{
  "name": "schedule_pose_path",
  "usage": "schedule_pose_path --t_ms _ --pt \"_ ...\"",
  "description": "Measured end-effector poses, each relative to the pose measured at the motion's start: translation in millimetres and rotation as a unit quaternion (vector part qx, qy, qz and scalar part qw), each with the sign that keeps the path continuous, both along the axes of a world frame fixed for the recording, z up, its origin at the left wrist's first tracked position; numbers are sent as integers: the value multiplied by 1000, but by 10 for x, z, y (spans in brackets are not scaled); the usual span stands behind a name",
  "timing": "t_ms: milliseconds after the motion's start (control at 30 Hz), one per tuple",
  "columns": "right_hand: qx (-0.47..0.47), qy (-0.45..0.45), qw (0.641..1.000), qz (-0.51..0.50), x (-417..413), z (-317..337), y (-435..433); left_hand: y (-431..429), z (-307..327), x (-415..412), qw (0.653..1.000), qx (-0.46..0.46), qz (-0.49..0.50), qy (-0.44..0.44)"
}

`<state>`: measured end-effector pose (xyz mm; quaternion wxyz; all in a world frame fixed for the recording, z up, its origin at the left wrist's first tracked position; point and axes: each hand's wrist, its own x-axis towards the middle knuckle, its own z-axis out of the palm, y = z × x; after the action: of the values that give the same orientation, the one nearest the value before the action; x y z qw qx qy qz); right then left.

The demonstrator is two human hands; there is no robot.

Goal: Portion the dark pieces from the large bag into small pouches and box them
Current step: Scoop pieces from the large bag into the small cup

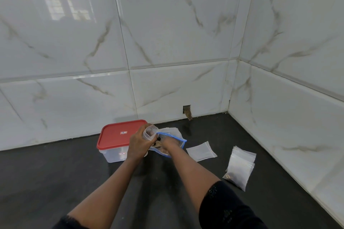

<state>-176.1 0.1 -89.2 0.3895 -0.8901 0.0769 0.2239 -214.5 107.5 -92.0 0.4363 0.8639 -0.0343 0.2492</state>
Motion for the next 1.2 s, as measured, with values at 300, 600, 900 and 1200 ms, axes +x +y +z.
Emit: schedule_pose_path --t_ms 300,600,900,1200 --pt "287 91 937 -180 145 -162 120 21 -41 36 1000 18 -4 -2" --pt "447 68 829 -330 -34 -93 52 -45 -53 16 1000 -7 -3 5" --pt "518 43 752 -406 -317 152 -123 -200 9 39 999 -35 2 38" --pt "288 -53 889 -351 -490 300 -390 -432 -13 8 999 -16 5 39"
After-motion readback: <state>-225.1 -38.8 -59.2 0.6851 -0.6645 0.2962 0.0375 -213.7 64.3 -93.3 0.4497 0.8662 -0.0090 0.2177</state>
